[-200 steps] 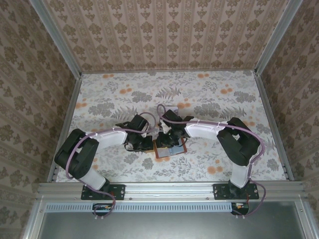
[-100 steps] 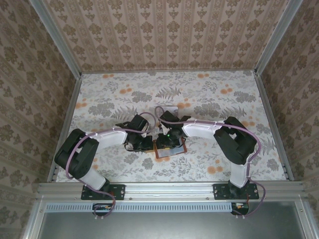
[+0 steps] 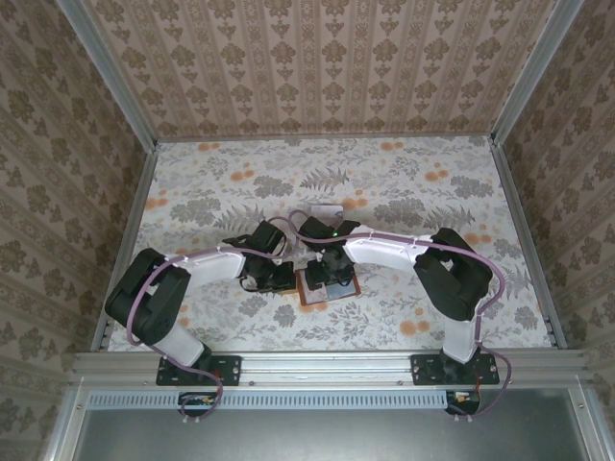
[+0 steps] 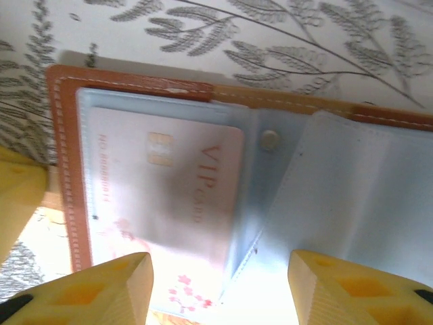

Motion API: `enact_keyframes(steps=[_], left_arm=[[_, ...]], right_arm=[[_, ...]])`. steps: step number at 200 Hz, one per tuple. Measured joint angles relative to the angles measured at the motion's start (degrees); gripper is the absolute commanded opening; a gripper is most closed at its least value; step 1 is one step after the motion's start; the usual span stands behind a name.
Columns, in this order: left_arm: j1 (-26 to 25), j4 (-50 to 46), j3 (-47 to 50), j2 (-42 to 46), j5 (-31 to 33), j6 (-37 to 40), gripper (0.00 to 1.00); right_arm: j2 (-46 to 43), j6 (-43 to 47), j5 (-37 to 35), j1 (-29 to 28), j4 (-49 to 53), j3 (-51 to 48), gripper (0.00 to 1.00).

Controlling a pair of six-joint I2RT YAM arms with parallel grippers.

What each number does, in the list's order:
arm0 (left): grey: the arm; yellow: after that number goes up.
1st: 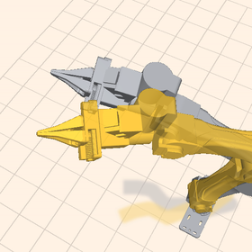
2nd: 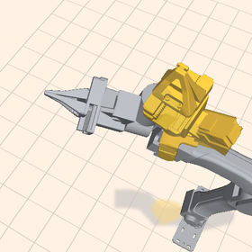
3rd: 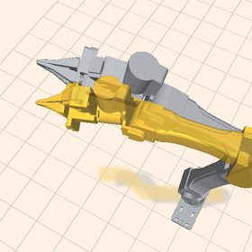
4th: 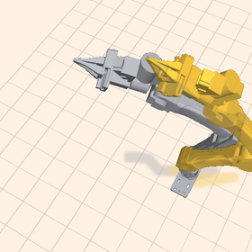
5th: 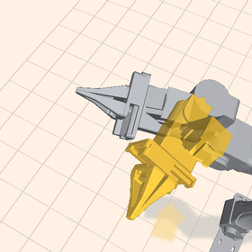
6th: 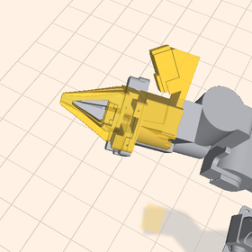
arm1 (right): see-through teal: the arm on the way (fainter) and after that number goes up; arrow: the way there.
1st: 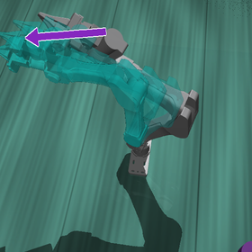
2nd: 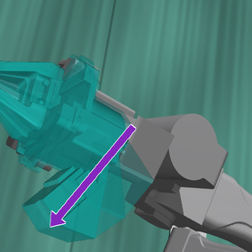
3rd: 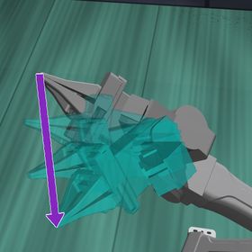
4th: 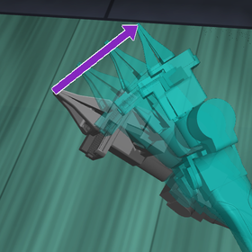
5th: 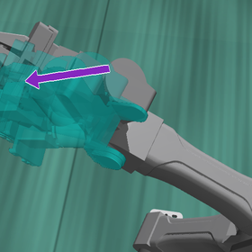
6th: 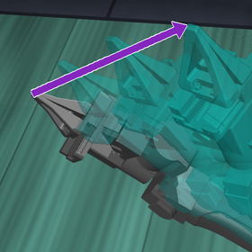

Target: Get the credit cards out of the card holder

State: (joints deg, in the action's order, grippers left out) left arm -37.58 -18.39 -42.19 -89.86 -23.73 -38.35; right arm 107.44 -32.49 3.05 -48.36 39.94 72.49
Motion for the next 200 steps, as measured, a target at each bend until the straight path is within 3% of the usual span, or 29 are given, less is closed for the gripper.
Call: enact_keyframes(steps=[72,200], left_arm=[[0.0,0.0,-0.6,-0.7,-0.4,0.0,0.10],[-0.3,0.0,-1.2,-1.3,-0.5,0.0,0.10]], right_arm=[[-2.2,1.0,-8.7,-0.5,6.3,0.7,0.61],[-3.1,2.8,-10.4,4.4,6.5,-5.9,0.62]])
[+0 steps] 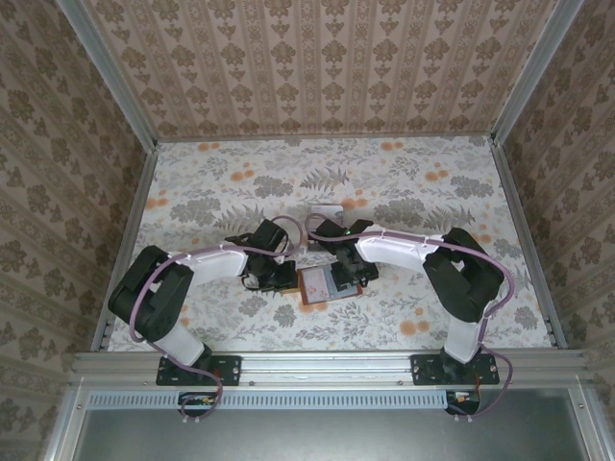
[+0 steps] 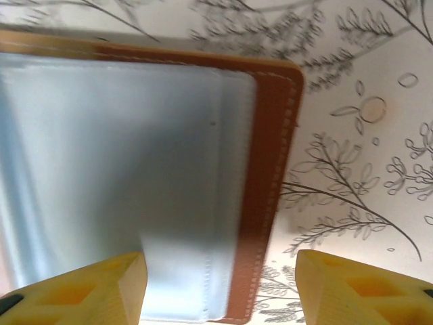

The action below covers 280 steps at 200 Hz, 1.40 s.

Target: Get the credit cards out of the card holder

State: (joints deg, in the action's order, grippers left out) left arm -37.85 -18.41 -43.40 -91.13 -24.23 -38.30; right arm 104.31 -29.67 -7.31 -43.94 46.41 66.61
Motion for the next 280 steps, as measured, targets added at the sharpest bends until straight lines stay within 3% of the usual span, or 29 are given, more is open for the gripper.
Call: enact_keyframes(steps=[124,177,240,280], left_arm=[[-0.1,-1.8,-4.3,0.1,0.0,0.0,0.10],[-4.0,-1.3,-7.7,0.1,-0.7,-0.3,0.08],[-5.6,0.8,-7.7,-3.9,-1.1,-1.2,0.03],[-5.6,1.1,-7.2,-4.5,-1.1,-1.2,0.02]], right_arm=[[-5.0,0.1,2.4,1.3,-1.4,-4.6,0.57],[-8.4,0.0,4.0,1.3,-1.4,-4.5,0.54],[-9.6,-1.4,16.7,1.4,-9.9,-4.1,0.28],[-6.6,-3.5,23.5,1.5,-16.8,-4.1,0.24]])
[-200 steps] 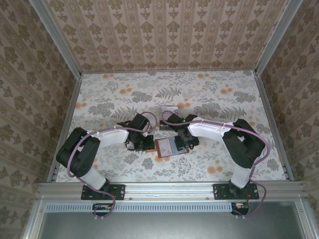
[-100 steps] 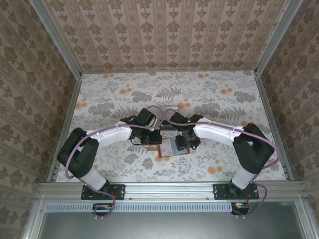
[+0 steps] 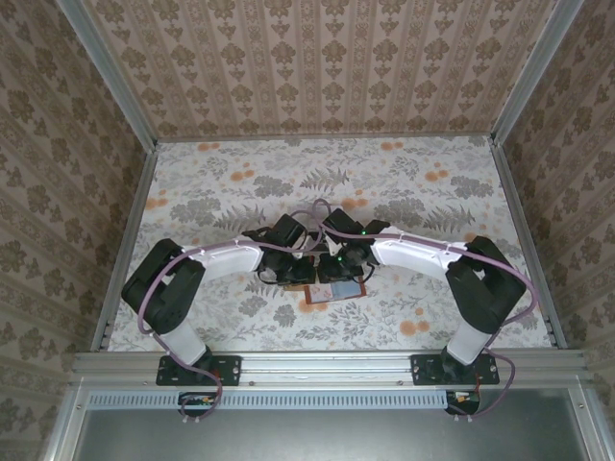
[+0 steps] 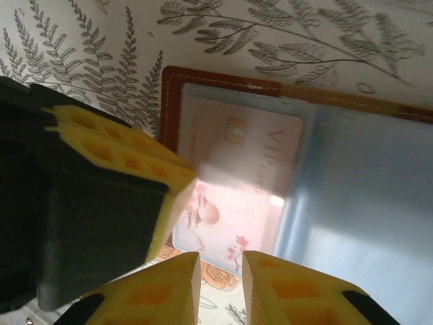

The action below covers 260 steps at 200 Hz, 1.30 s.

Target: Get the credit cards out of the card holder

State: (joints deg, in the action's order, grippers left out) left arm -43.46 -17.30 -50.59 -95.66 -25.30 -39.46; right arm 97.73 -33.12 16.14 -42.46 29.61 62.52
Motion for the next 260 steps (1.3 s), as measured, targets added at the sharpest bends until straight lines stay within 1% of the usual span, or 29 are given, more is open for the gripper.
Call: enact_keyframes(steps=[28,66,121,160,191,225,260], left_arm=[[0.0,0.0,0.7,-0.2,0.0,0.0,0.02],[0.0,0.0,1.1,-0.3,0.2,0.0,0.02],[0.0,0.0,1.2,-0.3,0.2,0.0,0.03],[0.0,-0.1,1.2,-0.3,0.2,0.0,0.03],[0.1,-0.2,1.2,-0.3,0.2,0.0,0.05],[0.4,-0.6,1.2,-0.2,0.2,0.1,0.06],[0.4,-0.7,1.2,-0.2,0.2,0.1,0.08]], right_arm=[[2.8,-0.3,1.4,0.3,-1.7,0.0,0.23],[3.8,-0.3,1.4,0.5,-2.6,-0.1,0.23],[5.5,0.0,-0.3,0.6,-2.5,-0.1,0.24],[5.5,0.3,-2.1,0.7,-1.8,-0.1,0.26],[5.5,0.4,-2.5,0.7,-1.5,-0.1,0.26],[5.4,0.4,-2.8,0.7,-0.5,-0.1,0.26],[2.6,0.1,-2.2,0.7,-0.9,-1.3,0.25]])
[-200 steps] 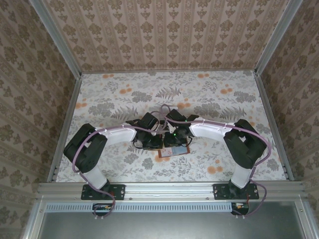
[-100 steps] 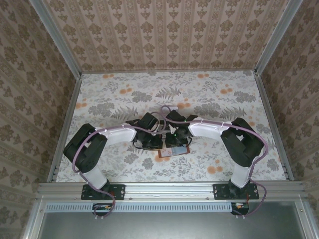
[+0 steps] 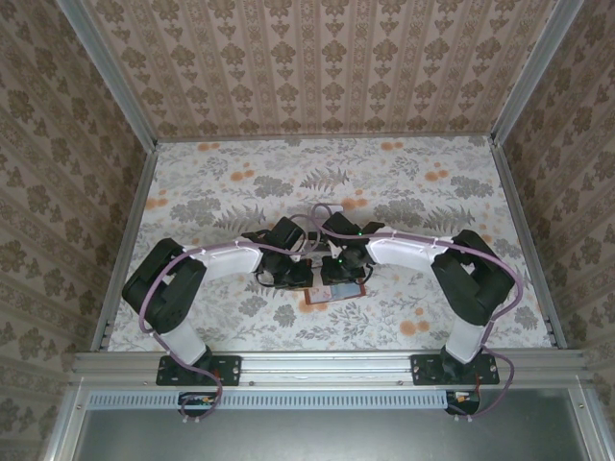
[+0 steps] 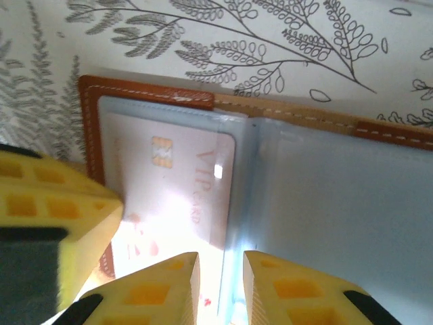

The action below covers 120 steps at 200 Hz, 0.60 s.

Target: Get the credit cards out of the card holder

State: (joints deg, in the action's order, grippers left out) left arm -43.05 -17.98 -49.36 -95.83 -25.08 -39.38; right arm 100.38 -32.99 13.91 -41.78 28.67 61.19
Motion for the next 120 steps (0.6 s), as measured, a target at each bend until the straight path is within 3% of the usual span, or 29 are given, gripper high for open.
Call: enact_keyframes(steps=[120], left_arm=[[0.9,-3.1,0.0,2.5,2.0,0.4,0.13]], right_arm=[[-1.2,-1.5,3.4,0.0,-3.1,-0.9,0.24]])
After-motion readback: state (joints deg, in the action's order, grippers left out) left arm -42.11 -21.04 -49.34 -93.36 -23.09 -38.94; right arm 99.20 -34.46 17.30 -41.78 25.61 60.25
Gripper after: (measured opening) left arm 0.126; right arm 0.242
